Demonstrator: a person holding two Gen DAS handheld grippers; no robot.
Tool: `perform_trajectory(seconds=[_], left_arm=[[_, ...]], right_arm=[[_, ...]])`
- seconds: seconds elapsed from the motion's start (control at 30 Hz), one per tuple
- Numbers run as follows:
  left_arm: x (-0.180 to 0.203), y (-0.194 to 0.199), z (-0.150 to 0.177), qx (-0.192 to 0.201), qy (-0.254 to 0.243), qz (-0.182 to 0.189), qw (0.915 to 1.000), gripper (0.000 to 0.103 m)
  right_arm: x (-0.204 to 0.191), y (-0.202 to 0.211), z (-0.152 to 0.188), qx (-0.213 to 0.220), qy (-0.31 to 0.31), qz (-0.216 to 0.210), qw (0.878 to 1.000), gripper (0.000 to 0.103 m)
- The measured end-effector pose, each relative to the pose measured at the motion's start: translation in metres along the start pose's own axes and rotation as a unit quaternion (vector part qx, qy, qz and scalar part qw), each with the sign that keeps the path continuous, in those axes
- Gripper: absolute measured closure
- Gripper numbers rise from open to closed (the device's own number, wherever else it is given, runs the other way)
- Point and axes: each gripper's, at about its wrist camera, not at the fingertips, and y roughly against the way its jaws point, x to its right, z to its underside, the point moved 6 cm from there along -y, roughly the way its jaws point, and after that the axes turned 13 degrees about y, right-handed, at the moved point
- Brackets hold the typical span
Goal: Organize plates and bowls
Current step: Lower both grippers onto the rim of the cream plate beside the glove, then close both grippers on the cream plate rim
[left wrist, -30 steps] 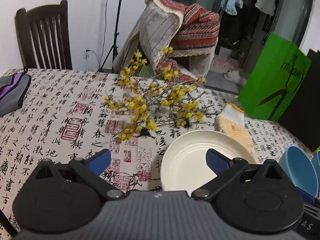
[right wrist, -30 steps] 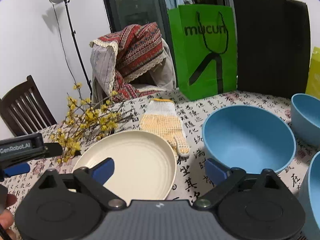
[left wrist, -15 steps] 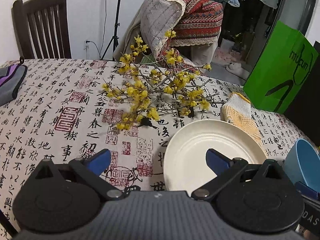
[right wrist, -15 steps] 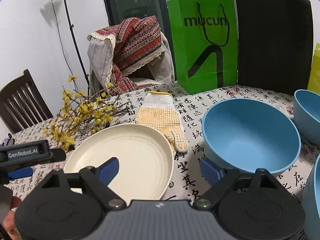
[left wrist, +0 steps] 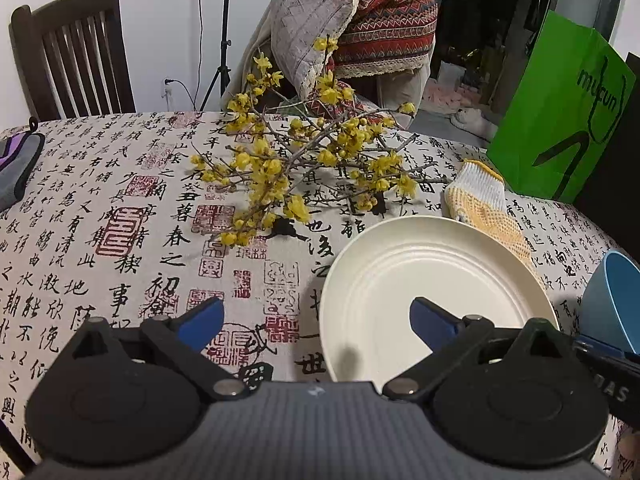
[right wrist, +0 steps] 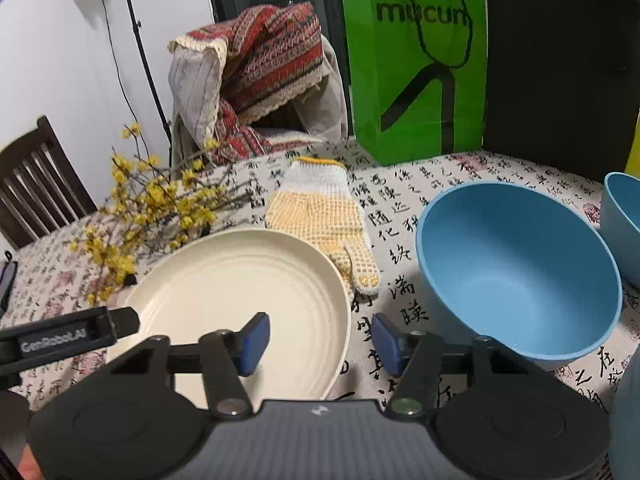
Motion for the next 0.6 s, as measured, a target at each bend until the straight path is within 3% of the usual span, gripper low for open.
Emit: perform_trajectory(seconds=[0.17, 0.27, 0.53, 0.6], left_arm=[[-0.002, -0.005, 0.002, -0.027, 0.017, 0.016, 0.9993, 0.012], [-0.002, -0.009, 0.004, -0.029, 0.016, 0.006, 0.9994, 0.022], [-0.008, -0.020, 0.006, -0.052, 0.039, 0.014, 0.9978, 0.041], [-0.009, -0.020, 0.006, -0.051, 0.039, 0.011, 0.9979, 0.056]], right_arm=[[0.001, -0.012, -0.005, -0.017, 0.012, 0.009, 1.000, 0.064], [0.001, -0.017, -0.008, -0.022, 0.017, 0.014, 1.000, 0.071], [0.003, -0.034, -0.007, -0.040, 0.026, 0.003, 0.999, 0.080], [0.002, -0.037, -0.007, -0.039, 0.029, 0.001, 0.999, 0.080]])
